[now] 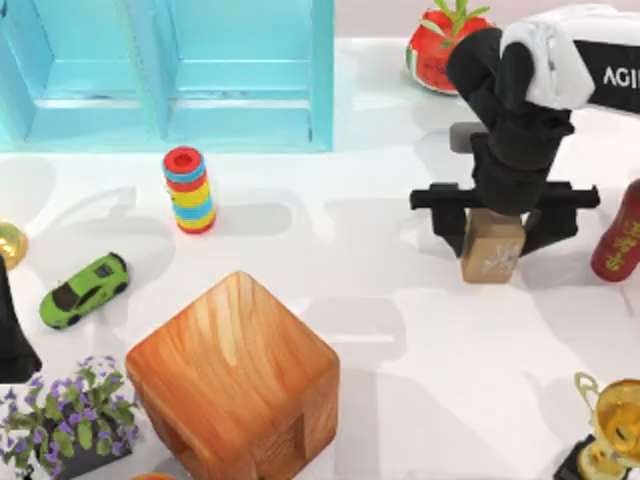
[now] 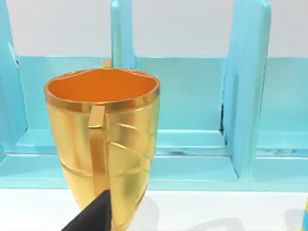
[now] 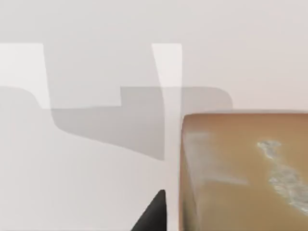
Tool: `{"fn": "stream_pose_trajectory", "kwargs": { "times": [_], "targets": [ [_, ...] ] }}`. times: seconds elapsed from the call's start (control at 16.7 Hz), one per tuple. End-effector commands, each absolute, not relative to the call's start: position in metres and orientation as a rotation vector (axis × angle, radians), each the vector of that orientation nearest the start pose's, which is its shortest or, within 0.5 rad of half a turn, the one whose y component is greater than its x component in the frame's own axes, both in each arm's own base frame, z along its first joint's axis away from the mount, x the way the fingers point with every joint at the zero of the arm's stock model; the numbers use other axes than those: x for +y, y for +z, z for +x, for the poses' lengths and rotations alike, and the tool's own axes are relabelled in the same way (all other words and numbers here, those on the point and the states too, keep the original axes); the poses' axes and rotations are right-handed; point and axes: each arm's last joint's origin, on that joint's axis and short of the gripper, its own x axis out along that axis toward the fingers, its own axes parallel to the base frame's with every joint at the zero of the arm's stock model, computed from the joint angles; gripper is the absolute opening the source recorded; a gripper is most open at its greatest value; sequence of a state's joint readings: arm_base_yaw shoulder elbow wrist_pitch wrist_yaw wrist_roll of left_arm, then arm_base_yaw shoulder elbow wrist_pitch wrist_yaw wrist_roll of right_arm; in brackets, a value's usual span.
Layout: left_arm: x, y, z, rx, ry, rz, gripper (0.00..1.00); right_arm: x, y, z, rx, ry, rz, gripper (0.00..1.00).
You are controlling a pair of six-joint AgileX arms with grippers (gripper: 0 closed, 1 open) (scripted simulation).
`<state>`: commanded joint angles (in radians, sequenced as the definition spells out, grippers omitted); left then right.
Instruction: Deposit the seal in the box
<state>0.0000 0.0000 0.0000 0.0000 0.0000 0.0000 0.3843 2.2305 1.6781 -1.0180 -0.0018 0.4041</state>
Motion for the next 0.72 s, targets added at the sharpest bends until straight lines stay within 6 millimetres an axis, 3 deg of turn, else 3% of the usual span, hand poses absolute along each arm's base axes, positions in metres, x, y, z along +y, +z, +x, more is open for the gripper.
{"fn": "stream_pose_trajectory", "kwargs": {
  "times": [0.36,0.72],
  "targets": [
    [-0.0012,0.1600,0.1057,0.000,0.000,0.000,1.00,0.1645,0.1319,0.3949,1.572,-0.004,0.012,0.02],
    [-0.0012,0.1600,0.1057,0.000,0.000,0.000,1.00,0.1645,0.1319,0.3949,1.572,-0.004,0.012,0.00]
  ]
}}
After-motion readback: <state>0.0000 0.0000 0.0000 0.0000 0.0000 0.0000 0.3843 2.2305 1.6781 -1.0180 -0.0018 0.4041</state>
